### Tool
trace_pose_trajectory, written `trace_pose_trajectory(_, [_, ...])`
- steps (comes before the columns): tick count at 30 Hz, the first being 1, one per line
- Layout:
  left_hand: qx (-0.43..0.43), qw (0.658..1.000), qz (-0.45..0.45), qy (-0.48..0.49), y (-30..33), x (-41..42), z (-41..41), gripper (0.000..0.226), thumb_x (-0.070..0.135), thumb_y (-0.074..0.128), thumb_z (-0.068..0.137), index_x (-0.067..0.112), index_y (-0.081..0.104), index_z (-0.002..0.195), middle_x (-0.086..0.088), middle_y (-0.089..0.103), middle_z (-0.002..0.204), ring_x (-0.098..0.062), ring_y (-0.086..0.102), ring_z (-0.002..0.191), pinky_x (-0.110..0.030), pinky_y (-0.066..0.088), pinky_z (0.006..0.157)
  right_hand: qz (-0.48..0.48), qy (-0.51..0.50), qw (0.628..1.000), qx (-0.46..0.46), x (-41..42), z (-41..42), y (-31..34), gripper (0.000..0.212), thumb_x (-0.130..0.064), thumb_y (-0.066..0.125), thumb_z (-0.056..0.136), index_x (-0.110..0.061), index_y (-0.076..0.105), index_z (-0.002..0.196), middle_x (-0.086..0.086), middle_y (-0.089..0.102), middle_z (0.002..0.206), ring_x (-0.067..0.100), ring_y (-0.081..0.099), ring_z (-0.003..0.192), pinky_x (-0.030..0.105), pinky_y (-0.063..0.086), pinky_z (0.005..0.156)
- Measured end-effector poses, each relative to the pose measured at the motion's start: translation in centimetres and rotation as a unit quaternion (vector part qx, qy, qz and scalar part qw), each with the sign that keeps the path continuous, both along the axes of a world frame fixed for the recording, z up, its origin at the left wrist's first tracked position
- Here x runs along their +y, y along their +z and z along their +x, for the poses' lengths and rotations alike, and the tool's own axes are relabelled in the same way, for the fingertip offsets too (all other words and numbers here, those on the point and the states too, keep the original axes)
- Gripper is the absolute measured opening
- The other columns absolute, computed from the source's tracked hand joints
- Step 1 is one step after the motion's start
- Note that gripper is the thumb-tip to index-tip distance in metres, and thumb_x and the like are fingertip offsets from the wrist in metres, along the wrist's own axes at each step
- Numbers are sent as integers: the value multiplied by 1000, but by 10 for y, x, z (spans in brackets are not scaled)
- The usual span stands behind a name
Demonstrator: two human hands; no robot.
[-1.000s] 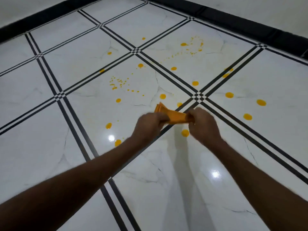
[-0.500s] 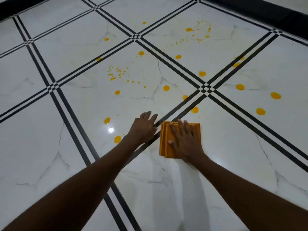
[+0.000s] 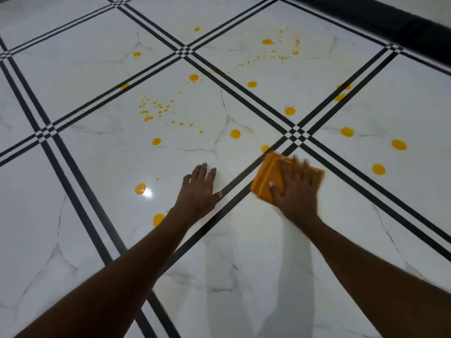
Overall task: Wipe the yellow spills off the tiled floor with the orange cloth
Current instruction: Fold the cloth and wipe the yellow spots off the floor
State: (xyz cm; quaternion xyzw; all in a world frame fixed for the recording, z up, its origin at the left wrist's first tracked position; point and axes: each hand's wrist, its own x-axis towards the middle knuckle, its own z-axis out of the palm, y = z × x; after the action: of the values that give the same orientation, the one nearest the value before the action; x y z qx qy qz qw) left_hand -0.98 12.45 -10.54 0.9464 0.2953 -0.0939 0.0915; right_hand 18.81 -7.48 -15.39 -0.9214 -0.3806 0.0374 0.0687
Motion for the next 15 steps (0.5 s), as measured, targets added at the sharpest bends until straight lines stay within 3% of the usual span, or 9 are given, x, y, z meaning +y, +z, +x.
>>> trace_pose_trajectory(2, [-2,1000,5,-13,-2,1,0,75,49,45,97,11,20,156,-16,14,164,-31,11,152,-45,20,118,23,-119,993,0,-25,-12,5,81,-64,30,96,-22,16,163,15,15,170,42,13,155,66,12,121])
trace_pose_trajectory(4, [-4,1000,-3,-20,-2,-3,9,74,49,44,97,12,18,156,-15,13,164,-29,11,152,-44,19,118,22,-147,989,1,-33,-62,8,83,-63,31,95,-18,16,163,18,14,170,45,12,155,65,9,122])
trace_pose_trajectory(7, [-12,1000,-5,-4,-3,-4,19,73,49,41,98,12,18,157,-15,13,164,-29,11,152,-43,18,118,28,9,999,17,-2,-80,6,84,-67,34,96,-23,10,164,12,8,171,41,6,157,61,-4,124])
trace_pose_trajectory(9, [-6,1000,1,1,-5,1,19,73,48,42,98,13,18,157,-13,13,165,-29,11,152,-43,19,118,8,92,996,17,22,-34,6,82,-68,30,96,-27,8,164,9,10,172,38,10,157,64,4,124])
trace_pose_trajectory(12, [-3,1000,5,-11,-13,5,13,74,49,42,97,13,19,157,-13,13,165,-31,13,152,-45,21,117,13,-50,999,-2,7,24,4,80,-65,26,96,-23,19,163,15,21,169,41,19,154,66,12,122])
trace_pose_trajectory(15, [-24,1000,14,-12,-16,2,10,75,54,35,93,10,31,154,-17,25,161,-35,27,148,-48,30,113,47,-187,981,7,-16,-14,6,82,-62,26,95,-16,17,163,21,17,168,45,14,154,65,11,122])
